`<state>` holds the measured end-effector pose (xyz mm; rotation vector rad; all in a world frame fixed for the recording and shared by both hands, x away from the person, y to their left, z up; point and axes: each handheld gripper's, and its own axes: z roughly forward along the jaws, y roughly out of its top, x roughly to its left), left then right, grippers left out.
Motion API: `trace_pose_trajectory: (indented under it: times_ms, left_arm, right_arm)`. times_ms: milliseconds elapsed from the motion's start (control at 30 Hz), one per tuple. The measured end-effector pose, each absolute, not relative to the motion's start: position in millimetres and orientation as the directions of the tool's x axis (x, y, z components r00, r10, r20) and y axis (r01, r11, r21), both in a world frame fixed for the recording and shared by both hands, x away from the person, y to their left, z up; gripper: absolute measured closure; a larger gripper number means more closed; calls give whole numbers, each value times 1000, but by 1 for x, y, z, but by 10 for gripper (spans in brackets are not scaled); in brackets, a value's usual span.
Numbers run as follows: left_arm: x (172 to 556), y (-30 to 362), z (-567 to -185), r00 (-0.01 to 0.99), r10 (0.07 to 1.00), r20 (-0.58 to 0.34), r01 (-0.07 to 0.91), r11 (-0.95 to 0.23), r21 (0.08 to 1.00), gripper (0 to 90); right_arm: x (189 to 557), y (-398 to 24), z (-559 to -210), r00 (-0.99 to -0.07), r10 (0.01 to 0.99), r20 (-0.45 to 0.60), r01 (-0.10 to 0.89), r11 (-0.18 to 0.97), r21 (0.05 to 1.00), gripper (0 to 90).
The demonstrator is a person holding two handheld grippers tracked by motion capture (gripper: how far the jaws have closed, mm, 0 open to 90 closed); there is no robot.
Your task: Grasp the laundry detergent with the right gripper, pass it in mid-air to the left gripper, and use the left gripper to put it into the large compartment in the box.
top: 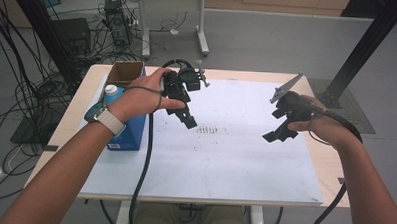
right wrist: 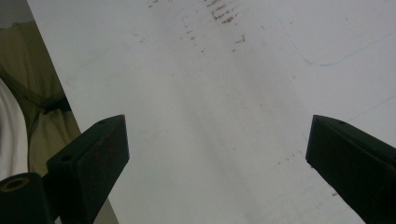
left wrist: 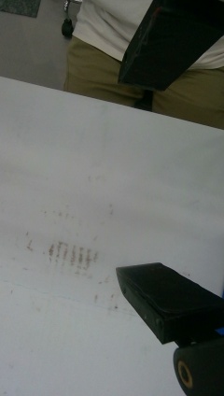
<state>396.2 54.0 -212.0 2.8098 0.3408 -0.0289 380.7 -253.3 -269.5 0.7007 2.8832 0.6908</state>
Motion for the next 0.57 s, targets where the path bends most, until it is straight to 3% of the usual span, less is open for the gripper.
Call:
trace_pose_trajectory:
  times_ms: [567]
  left_arm:
    - [400, 57, -215, 966, 250, -60, 257, -921, 293, 82]
  right_arm:
    - [380, -253, -274, -890, 456, 20, 415, 791, 449, 58]
